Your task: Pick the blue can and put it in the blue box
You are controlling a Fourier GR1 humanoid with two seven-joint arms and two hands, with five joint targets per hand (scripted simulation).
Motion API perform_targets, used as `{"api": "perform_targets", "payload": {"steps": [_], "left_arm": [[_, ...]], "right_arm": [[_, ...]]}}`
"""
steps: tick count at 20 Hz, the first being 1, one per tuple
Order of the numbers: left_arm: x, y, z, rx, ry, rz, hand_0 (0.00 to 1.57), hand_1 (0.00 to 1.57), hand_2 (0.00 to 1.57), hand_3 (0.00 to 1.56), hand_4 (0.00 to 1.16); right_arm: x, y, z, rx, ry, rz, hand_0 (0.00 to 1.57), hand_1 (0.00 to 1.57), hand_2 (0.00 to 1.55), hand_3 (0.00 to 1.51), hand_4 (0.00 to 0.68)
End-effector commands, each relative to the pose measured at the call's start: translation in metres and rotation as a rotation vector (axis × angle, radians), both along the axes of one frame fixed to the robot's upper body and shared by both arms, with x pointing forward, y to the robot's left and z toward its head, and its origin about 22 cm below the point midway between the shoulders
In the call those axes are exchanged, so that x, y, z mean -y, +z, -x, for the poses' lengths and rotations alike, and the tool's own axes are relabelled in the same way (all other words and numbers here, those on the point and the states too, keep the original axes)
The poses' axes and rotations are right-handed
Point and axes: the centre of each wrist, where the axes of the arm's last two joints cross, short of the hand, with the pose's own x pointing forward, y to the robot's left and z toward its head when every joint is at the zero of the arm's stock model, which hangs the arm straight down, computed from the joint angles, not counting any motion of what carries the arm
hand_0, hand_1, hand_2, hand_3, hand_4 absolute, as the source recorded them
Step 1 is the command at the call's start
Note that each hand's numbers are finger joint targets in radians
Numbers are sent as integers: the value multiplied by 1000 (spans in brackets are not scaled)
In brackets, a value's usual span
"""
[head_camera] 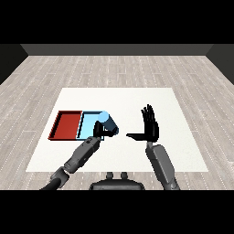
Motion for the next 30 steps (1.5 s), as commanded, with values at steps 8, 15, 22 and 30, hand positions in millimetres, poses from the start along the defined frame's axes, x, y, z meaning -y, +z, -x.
{"api": "perform_targets", "payload": {"steps": [8,15,22,30], "left_arm": [[-79,34,-49,-108,235,-292,1571,1571,1571,1514,1148],[-126,1,-44,-353,316,-557,1571,1571,1534,1440,991],[-120,-41,-38,-729,379,-698,953,953,847,444,884],[-108,-52,-36,-834,485,-533,1403,1403,1286,395,629]], "right_arm": [[45,-26,14,-41,-72,-61,0,0,0,0,0],[70,-18,6,-43,-93,-101,0,0,0,0,0],[50,-38,13,-61,-102,-114,0,0,0,0,0],[61,-58,9,-95,-120,-101,0,0,0,0,0]]}}
